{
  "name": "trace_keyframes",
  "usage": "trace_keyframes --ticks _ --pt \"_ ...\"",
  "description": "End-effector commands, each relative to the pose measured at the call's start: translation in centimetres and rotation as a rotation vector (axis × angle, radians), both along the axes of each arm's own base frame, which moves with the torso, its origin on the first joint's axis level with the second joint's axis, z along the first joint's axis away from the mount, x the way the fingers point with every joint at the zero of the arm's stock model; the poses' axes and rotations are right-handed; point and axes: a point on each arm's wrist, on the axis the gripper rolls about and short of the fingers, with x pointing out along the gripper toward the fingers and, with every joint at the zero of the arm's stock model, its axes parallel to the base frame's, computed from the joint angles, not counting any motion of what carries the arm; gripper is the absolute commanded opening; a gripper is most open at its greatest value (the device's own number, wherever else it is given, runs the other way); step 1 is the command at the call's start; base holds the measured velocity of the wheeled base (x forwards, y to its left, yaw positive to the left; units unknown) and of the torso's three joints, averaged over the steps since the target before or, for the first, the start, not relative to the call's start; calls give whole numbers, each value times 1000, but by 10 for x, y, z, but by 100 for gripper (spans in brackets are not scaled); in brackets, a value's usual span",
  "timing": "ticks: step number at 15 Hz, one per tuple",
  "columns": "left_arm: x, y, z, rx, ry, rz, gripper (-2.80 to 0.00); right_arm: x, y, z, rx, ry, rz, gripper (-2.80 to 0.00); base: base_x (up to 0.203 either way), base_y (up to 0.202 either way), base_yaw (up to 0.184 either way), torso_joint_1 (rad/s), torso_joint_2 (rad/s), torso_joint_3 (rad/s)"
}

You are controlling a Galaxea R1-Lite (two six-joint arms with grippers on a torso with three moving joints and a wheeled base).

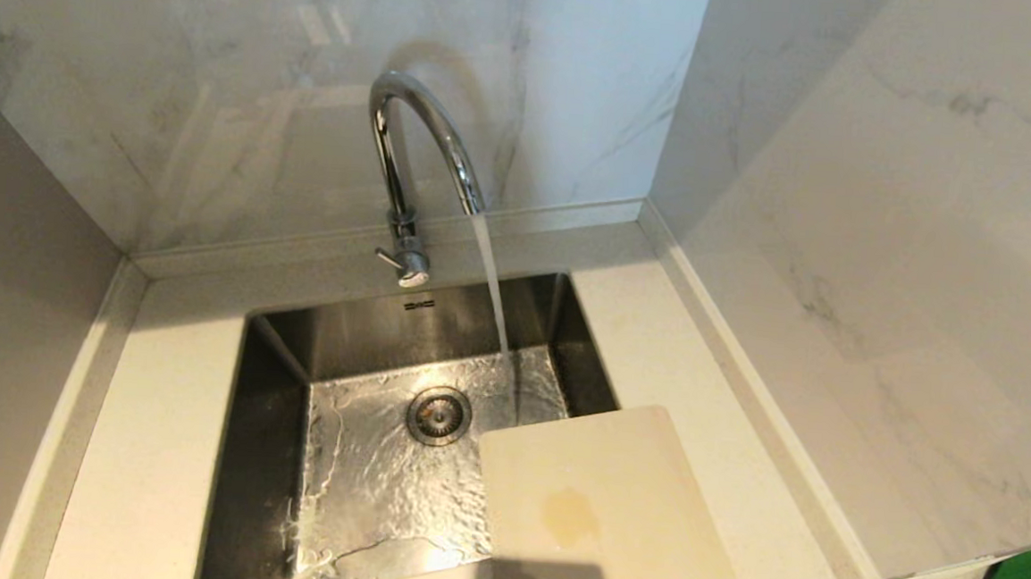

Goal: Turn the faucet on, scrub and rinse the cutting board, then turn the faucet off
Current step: Pick up the cutting board

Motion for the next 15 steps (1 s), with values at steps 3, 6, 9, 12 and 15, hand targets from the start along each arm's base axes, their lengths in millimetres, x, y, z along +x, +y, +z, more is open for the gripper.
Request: trace_keyframes --ticks 3,6,9,12,15 --pt "0 0 0 0 -1 1 -280 0 0 0 0 0 0 -280 0 0 0 0 0 0" --pt "0 0 0 0 -1 1 -280 0 0 0 0 0 0 -280 0 0 0 0 0 0" --pt "0 0 0 0 0 1 -280 0 0 0 0 0 0 -280 0 0 0 0 0 0" --pt "0 0 0 0 -1 1 -280 0 0 0 1 -1 0 -280 0 0 0 0 0 0" --pt "0 0 0 0 0 1 -280 0 0 0 0 0 0 -280 0 0 0 0 0 0"
